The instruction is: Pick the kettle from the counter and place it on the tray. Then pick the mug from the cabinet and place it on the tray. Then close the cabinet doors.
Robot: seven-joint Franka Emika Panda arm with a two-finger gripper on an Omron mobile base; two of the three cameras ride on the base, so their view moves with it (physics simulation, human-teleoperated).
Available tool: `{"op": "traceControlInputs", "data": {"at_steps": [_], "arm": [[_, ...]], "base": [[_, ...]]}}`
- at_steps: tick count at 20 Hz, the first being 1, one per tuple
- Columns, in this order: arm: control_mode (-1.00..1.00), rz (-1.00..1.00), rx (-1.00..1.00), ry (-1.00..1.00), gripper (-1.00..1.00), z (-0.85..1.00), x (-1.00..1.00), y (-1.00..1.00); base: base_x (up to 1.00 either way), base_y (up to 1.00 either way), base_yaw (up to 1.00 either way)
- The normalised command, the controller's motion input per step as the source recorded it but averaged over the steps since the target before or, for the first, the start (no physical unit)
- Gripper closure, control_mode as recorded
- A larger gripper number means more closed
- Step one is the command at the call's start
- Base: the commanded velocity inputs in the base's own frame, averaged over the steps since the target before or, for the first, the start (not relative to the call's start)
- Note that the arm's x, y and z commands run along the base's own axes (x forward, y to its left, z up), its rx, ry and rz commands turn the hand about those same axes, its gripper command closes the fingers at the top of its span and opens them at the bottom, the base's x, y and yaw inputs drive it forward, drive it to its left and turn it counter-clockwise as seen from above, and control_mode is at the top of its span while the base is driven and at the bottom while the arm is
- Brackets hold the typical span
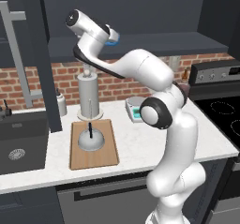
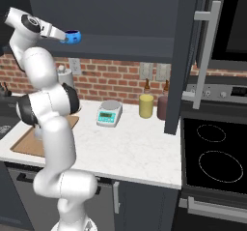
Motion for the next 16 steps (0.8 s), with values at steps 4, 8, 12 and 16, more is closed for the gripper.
{"op": "traceControlInputs", "data": {"at_steps": [4,8,12,16], "arm": [[-1.00,-0.05,0.00,0.00,-1.00,-0.04,0.16,0.00],[-1.00,-0.04,0.00,0.00,1.00,-0.04,0.14,0.00],[-1.00,-0.02,0.00,0.00,1.00,-0.08,0.07,-0.04],[-1.00,0.00,0.00,-0.06,1.00,-0.13,0.00,-0.14]], "base": [[0.00,0.00,0.00],[0.00,0.00,0.00],[0.00,0.00,0.00],[0.00,0.00,0.00]]}}
